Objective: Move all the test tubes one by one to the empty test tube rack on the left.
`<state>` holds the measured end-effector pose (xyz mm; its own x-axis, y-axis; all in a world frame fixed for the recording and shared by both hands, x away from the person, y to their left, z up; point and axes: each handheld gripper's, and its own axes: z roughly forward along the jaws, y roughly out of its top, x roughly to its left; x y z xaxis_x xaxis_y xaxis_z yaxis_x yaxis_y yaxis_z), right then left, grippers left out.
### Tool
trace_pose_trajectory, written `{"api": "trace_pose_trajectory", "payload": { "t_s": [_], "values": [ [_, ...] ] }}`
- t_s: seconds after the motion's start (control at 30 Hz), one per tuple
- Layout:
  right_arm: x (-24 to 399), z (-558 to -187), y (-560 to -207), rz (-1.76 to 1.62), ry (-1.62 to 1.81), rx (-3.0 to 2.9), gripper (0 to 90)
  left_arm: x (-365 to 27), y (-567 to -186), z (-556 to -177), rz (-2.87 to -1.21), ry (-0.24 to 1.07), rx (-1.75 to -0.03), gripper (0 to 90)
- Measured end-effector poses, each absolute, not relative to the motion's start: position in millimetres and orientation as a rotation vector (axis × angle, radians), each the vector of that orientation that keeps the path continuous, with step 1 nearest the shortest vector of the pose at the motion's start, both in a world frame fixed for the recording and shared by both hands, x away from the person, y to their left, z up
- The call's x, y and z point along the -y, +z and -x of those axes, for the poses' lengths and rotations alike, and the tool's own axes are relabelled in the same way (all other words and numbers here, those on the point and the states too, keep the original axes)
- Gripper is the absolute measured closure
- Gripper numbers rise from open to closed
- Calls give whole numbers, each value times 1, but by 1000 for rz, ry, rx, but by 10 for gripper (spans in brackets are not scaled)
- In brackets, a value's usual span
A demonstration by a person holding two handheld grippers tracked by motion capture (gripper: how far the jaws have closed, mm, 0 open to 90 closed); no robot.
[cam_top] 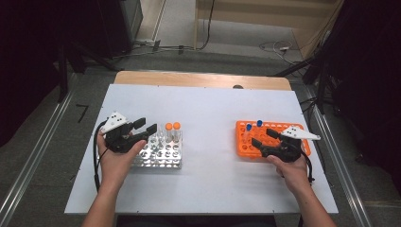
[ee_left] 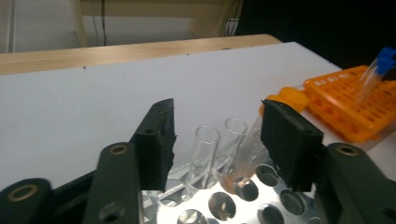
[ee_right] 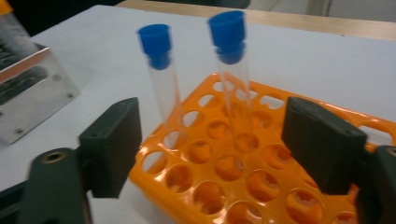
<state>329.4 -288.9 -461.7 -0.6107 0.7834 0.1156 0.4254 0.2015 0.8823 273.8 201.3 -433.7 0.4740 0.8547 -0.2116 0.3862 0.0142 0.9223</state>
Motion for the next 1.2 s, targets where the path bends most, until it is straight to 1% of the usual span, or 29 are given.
{"api": "trace_pose_trajectory", "payload": {
  "t_s": [0.1,0.27,0.37,0.57,0.87,0.9,1.0,1.2],
  "values": [
    [289,-336,-466,-1206,1331,-2076,322,-201,-431,-266,-1566,506,-1084,293],
    [288,-347,-474,-1269,1291,-2061,448,-195,-428,-257,-1579,479,-1034,95],
    [285,-351,-476,-1290,1271,-2061,497,-191,-429,-254,-1587,445,-1011,30],
    [277,-355,-480,-1308,1228,-2046,577,-183,-429,-251,-1600,425,-982,10],
    [271,-354,-480,-1270,1171,-2018,648,-174,-427,-252,-1614,427,-969,13],
    [272,-353,-480,-1263,1180,-2016,715,-173,-427,-252,-1616,426,-967,14],
    [269,-354,-481,-1248,1194,-2032,741,-172,-427,-252,-1618,427,-964,15],
    [274,-352,-475,-1238,1263,-2006,746,-168,-424,-251,-1626,422,-943,18]
  ]
}}
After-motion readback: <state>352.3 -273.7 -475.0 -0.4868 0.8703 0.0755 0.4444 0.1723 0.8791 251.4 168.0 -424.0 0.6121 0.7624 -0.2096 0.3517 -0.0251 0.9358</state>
